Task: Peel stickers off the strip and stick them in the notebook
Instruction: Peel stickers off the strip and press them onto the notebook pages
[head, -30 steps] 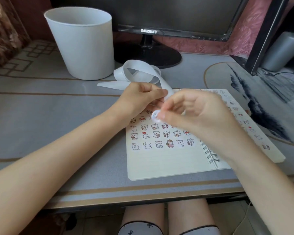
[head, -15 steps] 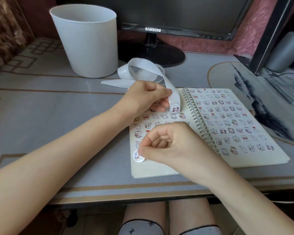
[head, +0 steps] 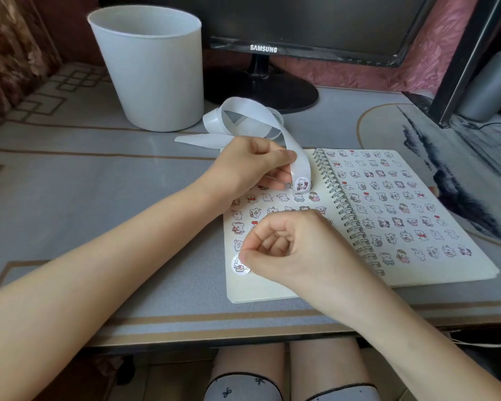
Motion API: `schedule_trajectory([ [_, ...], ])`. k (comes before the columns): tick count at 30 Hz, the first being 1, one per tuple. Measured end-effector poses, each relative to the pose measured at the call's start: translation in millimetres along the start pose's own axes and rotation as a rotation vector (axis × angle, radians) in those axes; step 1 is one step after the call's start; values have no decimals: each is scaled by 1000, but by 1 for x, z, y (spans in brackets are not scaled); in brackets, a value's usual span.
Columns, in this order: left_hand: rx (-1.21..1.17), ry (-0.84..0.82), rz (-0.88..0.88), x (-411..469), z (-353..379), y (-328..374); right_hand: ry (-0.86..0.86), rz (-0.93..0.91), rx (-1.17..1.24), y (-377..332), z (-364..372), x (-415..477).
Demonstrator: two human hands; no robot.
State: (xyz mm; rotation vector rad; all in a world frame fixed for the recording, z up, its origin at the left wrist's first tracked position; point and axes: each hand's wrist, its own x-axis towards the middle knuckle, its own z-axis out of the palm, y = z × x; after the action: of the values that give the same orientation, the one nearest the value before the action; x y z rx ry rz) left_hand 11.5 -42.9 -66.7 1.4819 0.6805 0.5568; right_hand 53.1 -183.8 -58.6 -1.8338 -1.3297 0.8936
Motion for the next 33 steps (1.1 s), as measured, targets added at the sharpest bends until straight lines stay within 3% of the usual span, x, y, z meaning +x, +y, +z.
schedule_trajectory([
  [33, 19, 2, 17, -3, 1, 3, 67, -20, -228, 2, 7, 1],
])
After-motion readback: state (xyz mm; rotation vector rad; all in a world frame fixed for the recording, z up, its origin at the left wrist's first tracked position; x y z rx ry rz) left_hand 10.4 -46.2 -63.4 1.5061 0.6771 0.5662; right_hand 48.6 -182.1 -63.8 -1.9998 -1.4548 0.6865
